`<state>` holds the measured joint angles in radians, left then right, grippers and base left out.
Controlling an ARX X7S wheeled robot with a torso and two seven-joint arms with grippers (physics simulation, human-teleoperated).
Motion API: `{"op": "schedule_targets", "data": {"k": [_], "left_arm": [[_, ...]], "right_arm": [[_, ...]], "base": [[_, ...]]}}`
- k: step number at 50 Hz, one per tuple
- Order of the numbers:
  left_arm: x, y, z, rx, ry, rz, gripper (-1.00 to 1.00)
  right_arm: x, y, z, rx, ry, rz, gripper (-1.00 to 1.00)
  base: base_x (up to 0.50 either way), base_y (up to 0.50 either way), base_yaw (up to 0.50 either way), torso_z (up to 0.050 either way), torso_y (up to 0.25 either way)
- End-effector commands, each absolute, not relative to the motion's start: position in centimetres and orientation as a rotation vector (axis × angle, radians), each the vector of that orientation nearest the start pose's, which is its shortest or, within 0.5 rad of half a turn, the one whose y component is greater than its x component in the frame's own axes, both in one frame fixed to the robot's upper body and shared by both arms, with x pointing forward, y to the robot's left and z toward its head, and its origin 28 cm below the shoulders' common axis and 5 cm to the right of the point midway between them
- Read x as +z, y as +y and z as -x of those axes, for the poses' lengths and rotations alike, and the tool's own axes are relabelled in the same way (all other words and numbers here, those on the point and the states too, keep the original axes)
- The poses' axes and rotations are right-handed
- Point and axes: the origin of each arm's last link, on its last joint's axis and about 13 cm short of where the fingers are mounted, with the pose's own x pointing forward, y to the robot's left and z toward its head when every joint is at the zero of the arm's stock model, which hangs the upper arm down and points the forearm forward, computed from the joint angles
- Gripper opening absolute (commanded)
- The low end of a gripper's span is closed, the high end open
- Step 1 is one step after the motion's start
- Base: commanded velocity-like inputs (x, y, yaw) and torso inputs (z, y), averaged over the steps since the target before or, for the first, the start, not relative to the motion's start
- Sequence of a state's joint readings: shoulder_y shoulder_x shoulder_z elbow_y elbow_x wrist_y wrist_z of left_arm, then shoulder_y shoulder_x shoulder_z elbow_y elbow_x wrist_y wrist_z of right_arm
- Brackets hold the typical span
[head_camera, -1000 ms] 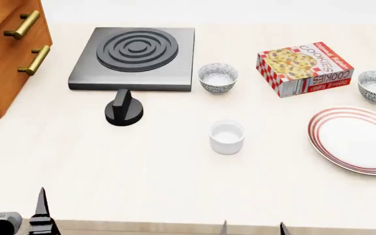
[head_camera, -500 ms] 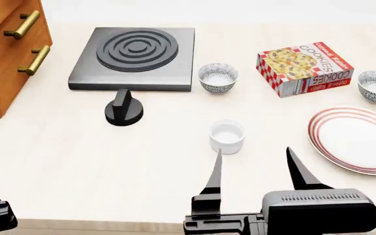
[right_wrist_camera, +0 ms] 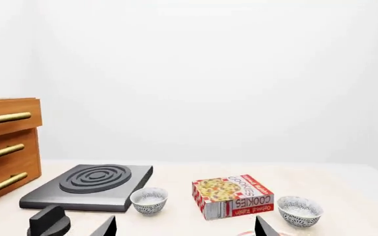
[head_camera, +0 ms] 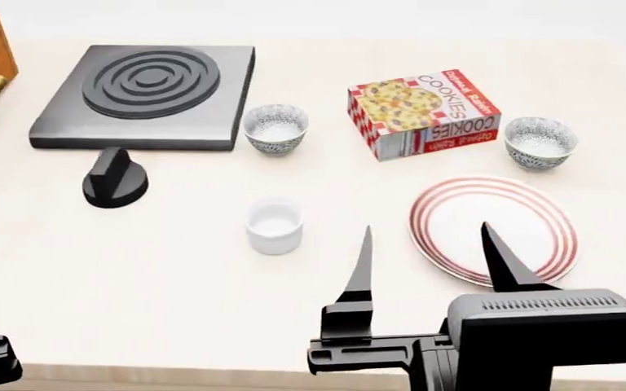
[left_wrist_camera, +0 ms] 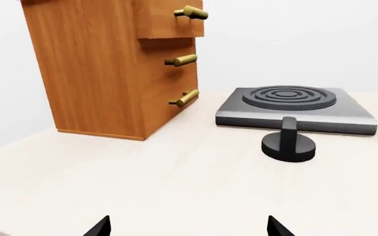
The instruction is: Pick the akita bowl next to the plate and place it on the plate.
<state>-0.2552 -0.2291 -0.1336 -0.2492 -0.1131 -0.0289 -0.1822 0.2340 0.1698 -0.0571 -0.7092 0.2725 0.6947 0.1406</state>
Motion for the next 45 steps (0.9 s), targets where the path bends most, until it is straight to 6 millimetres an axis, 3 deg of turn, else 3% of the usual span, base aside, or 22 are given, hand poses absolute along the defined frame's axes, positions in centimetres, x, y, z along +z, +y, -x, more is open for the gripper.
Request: {"op": "schedule_targets", "data": {"k": [1, 45], "left_arm": [[3.27, 30.05, -26.34, 0.374, -0.011, -0.076, 1.0], [3.25, 29.96, -26.32, 0.367, -0.009, -0.083, 1.0]], "right_arm": [[15.66, -9.88, -21.91, 0.104, -0.207, -0.03, 1.0], [15.53, -10.03, -21.96, 0.098, -0.213, -0.026, 1.0]], "base": [[0.0, -0.5, 0.0, 0.0, 0.0], [0.0, -0.5, 0.0, 0.0, 0.0]]}}
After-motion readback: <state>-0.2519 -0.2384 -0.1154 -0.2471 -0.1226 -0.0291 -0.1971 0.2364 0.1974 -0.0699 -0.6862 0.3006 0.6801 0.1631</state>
